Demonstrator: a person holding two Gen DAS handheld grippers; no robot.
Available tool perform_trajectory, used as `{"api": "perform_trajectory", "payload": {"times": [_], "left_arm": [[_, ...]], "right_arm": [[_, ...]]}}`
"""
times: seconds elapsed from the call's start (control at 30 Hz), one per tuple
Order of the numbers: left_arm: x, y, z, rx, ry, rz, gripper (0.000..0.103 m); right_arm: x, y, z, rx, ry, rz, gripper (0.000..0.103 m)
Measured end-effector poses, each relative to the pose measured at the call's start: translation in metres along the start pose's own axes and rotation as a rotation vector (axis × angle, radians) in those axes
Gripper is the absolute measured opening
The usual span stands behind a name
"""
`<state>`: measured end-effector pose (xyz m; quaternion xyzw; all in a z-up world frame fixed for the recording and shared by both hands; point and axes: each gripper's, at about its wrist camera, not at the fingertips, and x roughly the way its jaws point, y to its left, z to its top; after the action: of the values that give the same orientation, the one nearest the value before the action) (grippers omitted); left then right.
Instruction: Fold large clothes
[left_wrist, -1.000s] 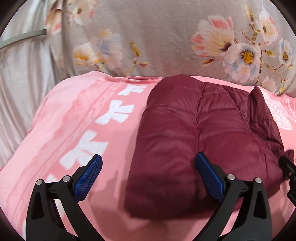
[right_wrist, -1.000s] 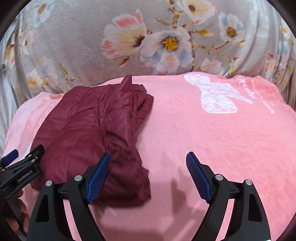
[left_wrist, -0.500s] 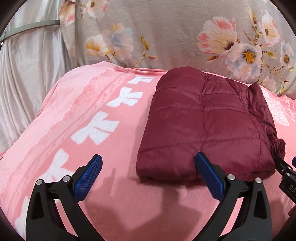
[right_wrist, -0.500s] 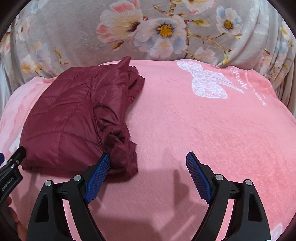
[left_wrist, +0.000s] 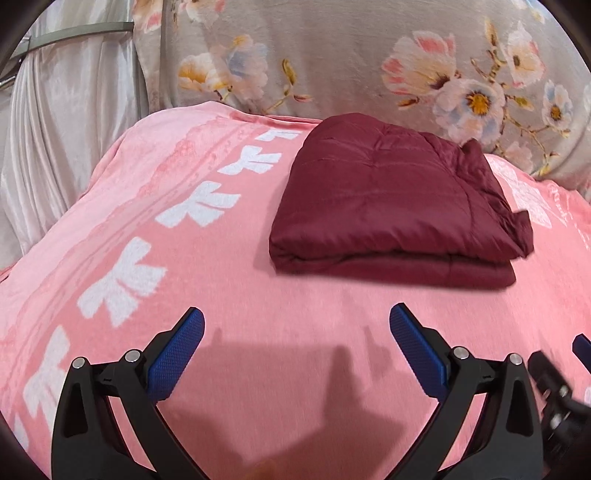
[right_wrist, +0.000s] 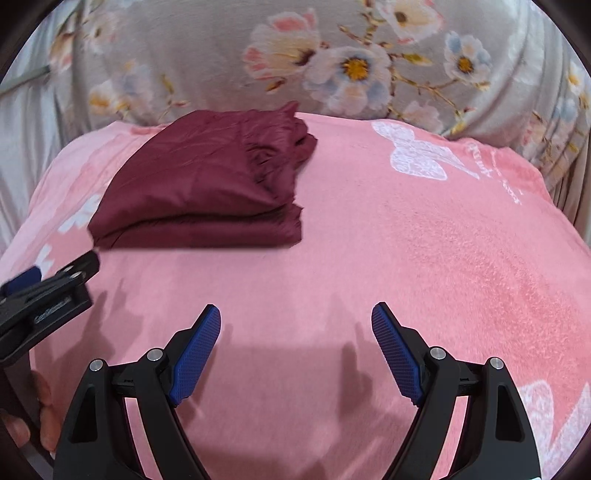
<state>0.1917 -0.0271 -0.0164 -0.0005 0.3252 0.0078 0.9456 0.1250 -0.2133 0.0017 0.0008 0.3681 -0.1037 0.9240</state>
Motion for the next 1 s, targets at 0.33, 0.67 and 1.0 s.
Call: {"api": "perform_trajectory", "payload": {"times": [0.33,0.67,1.0], "left_arm": [[-0.017,-0.003,-0.019,-0.001,0.027,-0.002,0.098],[-0.028,-0.014,-0.027,0.048,0.017,0.025,0.098],[-0.021,-0.019,-0.028,0.072,0.048,0.032,0.098]], "right_arm": [[-0.014,0.002,-0.008,0.002,-0.020,-0.022,0.086],[-0.014,0.005,-0.012,-0.015,-0.007,-0.017,0.086],[-0.008,0.006,-0.013,-0.014,0.029,-0.004,0.086]]}}
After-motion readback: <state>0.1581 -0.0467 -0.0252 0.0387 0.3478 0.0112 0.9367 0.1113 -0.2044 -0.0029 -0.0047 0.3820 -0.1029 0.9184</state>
